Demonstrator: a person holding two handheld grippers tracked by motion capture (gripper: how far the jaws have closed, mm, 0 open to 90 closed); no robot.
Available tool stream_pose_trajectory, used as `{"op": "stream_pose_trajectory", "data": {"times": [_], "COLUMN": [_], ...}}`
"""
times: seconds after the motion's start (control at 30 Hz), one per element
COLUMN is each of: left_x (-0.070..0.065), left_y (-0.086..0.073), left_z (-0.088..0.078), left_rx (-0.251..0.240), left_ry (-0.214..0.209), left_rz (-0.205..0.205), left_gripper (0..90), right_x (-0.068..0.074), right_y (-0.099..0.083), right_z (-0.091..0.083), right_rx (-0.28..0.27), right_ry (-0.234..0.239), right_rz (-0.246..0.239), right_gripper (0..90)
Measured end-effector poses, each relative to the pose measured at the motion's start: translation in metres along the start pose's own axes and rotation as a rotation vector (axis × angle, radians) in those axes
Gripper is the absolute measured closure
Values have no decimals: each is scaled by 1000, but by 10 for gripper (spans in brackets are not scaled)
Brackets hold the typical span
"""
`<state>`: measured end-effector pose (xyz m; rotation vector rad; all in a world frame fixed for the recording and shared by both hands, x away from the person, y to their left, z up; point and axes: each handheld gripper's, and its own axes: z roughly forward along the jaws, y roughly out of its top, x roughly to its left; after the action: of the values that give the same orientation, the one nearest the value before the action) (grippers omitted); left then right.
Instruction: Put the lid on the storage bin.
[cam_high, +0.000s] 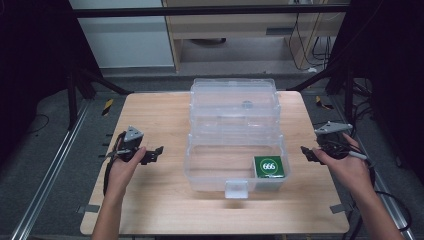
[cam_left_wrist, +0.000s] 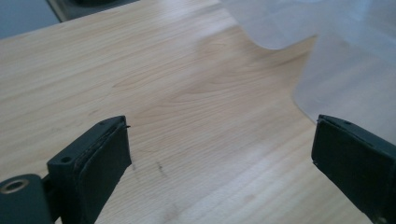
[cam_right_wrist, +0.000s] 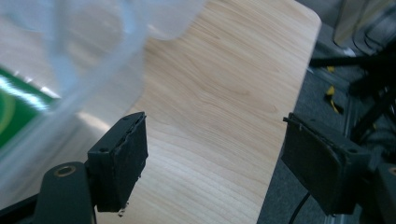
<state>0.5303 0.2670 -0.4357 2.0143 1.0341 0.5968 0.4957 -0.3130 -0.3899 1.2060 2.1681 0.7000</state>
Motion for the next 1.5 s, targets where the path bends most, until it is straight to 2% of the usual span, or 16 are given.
{"op": "stream_pose_trajectory", "data": {"times": [0.03, 0.23, 0.33, 0.4, 0.53, 0.73, 0.8, 0.87, 0.9, 0.93, 0.97, 1.0, 1.03, 1.1, 1.23, 1.5], "left_x": [-8, -26, -36, -38, -45, -61, -72, -76, -80, -92, -92, -106, -106, -126, -143, -149], "left_y": [7, 17, 23, 25, 37, 65, 76, 79, 82, 86, 86, 90, 90, 94, 99, 98], "left_z": [-4, -14, -16, -17, -22, -38, -43, -44, -44, -43, -43, -42, -42, -43, -47, -38], "left_rx": [-7, 18, -9, -26, 18, 89, 120, 125, 132, 153, 153, 162, 162, 164, 158, 217], "left_ry": [-13, -37, -141, -159, -138, -91, -126, -151, -171, -212, -212, -243, -243, -267, -272, -303], "left_rz": [31, 103, 115, 109, 157, 253, 324, 340, 355, 388, 388, 430, 430, 483, 517, 543], "left_gripper": [40, 39, 39, 39, 39, 40, 42, 48, 55, 56, 56, 56, 56, 59, 77, 121], "right_x": [4, 17, 20, 20, 18, 18, 23, 25, 34, 39, 39, 47, 47, 55, 59, 58], "right_y": [6, 25, 38, 42, 62, 93, 109, 115, 127, 132, 132, 142, 142, 153, 163, 176], "right_z": [-6, -17, -21, -23, -31, -45, -51, -53, -54, -53, -53, -48, -48, -39, -27, -7], "right_rx": [2, -13, -4, 0, -2, -36, -77, -87, -99, -96, -96, -74, -74, -43, 0, 55], "right_ry": [26, 56, 66, 63, 78, 82, 97, 121, 124, 122, 122, 130, 130, 153, 181, 187], "right_rz": [-52, -170, -201, -214, -274, -366, -387, -392, -439, -473, -473, -537, -537, -623, -682, -718], "right_gripper": [222, 215, 160, 144, 111, 232, 333, 343, 397, 409, 409, 454, 454, 486, 511, 545]}}
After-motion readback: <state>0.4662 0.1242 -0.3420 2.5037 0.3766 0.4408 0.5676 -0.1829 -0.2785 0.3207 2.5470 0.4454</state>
